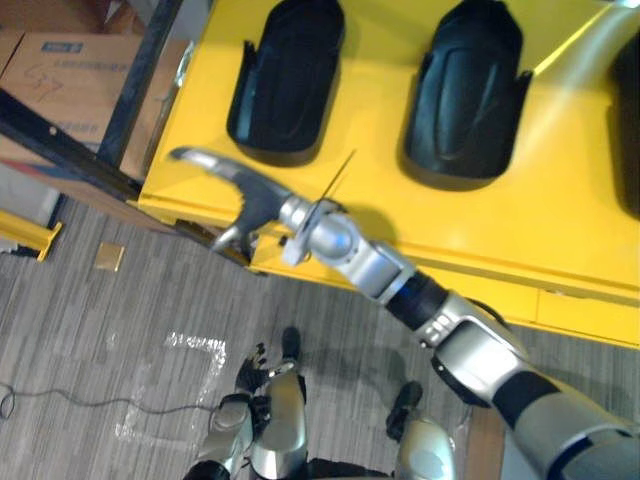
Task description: Walk over and take plastic housings, then place them on the shelf
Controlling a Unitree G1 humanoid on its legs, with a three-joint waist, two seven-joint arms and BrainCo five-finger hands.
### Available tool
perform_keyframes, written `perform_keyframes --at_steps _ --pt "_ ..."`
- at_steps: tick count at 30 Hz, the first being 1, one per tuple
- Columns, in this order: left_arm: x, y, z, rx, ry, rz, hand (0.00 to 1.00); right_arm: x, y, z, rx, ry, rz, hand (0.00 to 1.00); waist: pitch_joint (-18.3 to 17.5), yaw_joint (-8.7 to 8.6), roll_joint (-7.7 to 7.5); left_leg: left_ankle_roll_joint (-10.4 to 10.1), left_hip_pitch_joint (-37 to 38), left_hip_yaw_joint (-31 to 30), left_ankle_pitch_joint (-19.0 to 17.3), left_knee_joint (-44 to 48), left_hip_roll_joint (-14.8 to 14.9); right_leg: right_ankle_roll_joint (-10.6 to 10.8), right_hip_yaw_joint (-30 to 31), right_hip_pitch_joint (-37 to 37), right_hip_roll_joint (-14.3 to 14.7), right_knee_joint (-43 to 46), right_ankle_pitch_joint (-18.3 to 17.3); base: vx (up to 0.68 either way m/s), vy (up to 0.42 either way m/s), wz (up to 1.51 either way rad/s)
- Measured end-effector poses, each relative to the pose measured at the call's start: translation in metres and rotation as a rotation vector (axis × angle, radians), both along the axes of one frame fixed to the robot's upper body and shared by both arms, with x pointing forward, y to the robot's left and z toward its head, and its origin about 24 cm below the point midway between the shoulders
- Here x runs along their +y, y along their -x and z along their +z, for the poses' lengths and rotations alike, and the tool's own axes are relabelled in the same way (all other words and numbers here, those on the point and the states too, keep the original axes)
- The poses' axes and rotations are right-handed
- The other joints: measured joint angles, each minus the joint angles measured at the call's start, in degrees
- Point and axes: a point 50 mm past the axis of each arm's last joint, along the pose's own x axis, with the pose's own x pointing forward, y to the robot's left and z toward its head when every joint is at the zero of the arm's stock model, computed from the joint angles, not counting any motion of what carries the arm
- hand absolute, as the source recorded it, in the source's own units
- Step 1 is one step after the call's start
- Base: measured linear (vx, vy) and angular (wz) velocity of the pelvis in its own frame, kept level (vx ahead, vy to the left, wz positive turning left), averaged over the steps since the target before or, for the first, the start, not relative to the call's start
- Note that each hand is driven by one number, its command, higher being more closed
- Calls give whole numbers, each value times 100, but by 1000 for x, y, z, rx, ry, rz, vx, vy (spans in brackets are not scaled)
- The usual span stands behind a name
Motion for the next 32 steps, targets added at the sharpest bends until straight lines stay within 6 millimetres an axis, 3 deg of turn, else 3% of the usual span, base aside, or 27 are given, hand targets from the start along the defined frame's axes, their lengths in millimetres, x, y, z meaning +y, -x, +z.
perform_keyframes --at_steps 2,3,5,7,11,13,14,16,17,18,20,22,23,25,28,32 --pt "8 7 -5 25 -9 29 0 -5 16 4 -20 5 73 0 -176 -61 -205 -27 202 86 18 -153 23 8 57 142 53 -154 29 100 -41 -25" --pt "16 18 -11 64 -31 53 0 -16 22 5 -4 3 96 0 -479 -149 -431 -58 323 165 54 -335 24 16 79 182 79 -267 48 94 -29 -16" --pt "24 27 -15 98 -61 58 0 -34 20 9 13 -28 73 0 -749 -221 -625 -79 469 274 80 -503 22 20 114 259 100 -390 78 96 -18 -21" --pt "32 38 -22 150 -83 85 0 -72 10 19 30 -117 -4 0 -1056 -310 -830 -104 723 451 103 -706 26 27 251 378 147 -587 155 77 -9 -33" --pt "40 52 -30 225 -93 127 0 -128 6 27 37 -253 -130 0 -1368 -590 -910 -105 832 657 102 -714 38 14 430 391 168 -695 222 24 -1 -23" --pt "41 62 -35 271 -104 133 0 -162 1 11 103 -338 -260 0 -1578 -682 -879 -106 891 783 101 -721 56 6 545 373 187 -706 231 -11 -9 -33" --pt "41 72 -40 316 -104 140 0 -200 -3 -18 200 -425 -454 0 -1761 -792 -799 -108 942 883 99 -725 115 -38 639 360 248 -730 261 -13 -19 -31" --pt "41 75 -41 330 -100 150 0 -225 -4 -43 262 -461 -612 0 -1812 -831 -742 -113 1016 981 96 -749 162 -62 718 363 300 -762 294 -42 -22 -34" --pt "38 85 -46 371 -85 178 0 -263 -2 -94 418 -517 -873 0 -1931 -995 -625 -120 1065 1064 88 -753 191 -56 778 364 331 -782 308 -62 -18 -30" --pt "36 88 -48 379 -81 185 0 -277 2 -113 477 -539 -972 0 -1964 -1050 -586 -132 1098 1096 78 -753 196 -55 820 363 336 -781 308 -59 -12 -30" --pt "32 94 -50 396 -74 192 0 -308 19 -165 623 -591 -1223 0 -2045 -1146 -476 -170 1157 1195 48 -754 207 -63 913 348 343 -782 300 -42 8 -29" --pt "29 102 -52 417 -65 196 0 -341 64 -235 826 -704 -1592 0 -2118 -1268 -355 -197 1259 1408 11 -755 214 -62 1129 272 351 -768 302 -51 15 -43" --pt "29 104 -53 421 -62 200 0 -346 78 -249 869 -733 -1677 0 -2125 -1303 -343 -198 1291 1449 4 -755 213 -61 1177 258 352 -768 302 -39 12 -38" --pt "30 111 -54 436 -43 230 0 -357 129 -298 1022 -728 -1937 0 -2134 -1410 -320 -206 1431 1621 -49 -755 217 -56 1326 281 364 -758 301 -36 11 -37" --pt "30 111 -54 434 -28 223 0 -350 184 -348 1280 -541 -2100 0 -2130 -1427 -337 -234 1528 1657 -77 -756 218 -52 1336 366 360 -762 299 -13 4 -11" --pt "32 113 -55 448 -11 244 0 -327 238 -388 1763 -516 -2082 0 -2154 -1369 -354 -237 1538 1576 -81 -757 210 -54 1294 454 353 -796 297 -3 -3 7"
